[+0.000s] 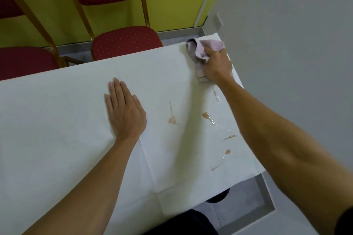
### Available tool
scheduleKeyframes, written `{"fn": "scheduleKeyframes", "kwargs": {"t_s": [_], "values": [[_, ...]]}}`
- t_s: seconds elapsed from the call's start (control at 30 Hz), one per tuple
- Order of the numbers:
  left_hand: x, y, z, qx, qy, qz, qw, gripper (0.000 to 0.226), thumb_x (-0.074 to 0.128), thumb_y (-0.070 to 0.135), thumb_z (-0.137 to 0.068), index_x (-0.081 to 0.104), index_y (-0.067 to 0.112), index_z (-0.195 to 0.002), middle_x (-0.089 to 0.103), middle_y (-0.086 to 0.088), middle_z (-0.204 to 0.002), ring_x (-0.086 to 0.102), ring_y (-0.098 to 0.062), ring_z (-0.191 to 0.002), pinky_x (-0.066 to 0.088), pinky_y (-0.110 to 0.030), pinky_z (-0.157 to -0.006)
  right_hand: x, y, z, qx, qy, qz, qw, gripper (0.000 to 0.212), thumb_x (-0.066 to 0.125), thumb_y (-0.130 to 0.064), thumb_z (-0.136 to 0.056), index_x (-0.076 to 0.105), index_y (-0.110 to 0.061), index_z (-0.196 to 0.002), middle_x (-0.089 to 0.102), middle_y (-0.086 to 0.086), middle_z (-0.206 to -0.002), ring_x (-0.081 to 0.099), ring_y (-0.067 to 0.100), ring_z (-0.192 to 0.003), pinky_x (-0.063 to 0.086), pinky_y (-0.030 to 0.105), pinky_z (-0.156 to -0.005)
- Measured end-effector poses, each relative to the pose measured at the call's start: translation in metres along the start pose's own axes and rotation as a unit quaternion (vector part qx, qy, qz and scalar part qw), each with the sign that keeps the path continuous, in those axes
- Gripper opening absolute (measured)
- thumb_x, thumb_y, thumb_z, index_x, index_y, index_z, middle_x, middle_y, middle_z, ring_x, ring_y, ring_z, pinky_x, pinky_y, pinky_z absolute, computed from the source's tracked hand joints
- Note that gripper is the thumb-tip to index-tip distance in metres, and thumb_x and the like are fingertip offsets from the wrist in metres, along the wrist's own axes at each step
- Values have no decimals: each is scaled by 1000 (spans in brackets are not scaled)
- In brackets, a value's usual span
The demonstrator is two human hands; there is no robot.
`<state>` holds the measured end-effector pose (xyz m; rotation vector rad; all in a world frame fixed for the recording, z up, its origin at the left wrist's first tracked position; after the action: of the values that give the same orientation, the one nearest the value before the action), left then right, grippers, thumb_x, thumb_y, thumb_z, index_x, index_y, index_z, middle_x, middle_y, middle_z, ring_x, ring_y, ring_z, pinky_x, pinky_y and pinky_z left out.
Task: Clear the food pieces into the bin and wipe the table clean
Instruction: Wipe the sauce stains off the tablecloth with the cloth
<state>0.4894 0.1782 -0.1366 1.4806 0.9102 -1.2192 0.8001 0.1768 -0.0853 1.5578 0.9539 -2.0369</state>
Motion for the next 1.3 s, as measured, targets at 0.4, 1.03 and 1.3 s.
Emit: {"fn": "scheduleKeyframes", "kwargs": {"t_s": [0.4,1.03,1.3], "values": [[2,3,-1,1,23,-7,1000,58,29,25,-106,20,-3,-155,16,-17,-165,9,-29,-155,11,-46,-125,64,-116,87,-189,-49,-20,980,61,62,-43,-89,45,-31,-146,51,17,-119,57,38,-101,45,38,-80],[2,1,-1,-3,18,-4,1000,58,30,26,-105,20,-2,-156,17,-15,-165,10,-29,-154,12,-47,-125,68,-140,65,-201,-63,11,978,67,58,-44,-91,34,-33,-152,50,21,-129,51,38,-115,44,41,-90],[-1,4,2,-1,19,-3,1000,57,26,26,-107,19,-2,-156,14,-16,-166,8,-30,-155,13,-48,-125,22,-67,0,-53,-21,41,998,51,52,-36,-96,41,-29,-146,44,22,-141,43,40,-128,38,45,-102]]}}
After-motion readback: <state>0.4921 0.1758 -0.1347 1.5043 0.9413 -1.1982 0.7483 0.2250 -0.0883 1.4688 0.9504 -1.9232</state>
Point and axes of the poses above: each hand's wrist, its own z-axis away from the middle knuckle, its own x-axis out of the palm, y = z × x, the point moved 3 cm from there along -z, towards the middle knuckle
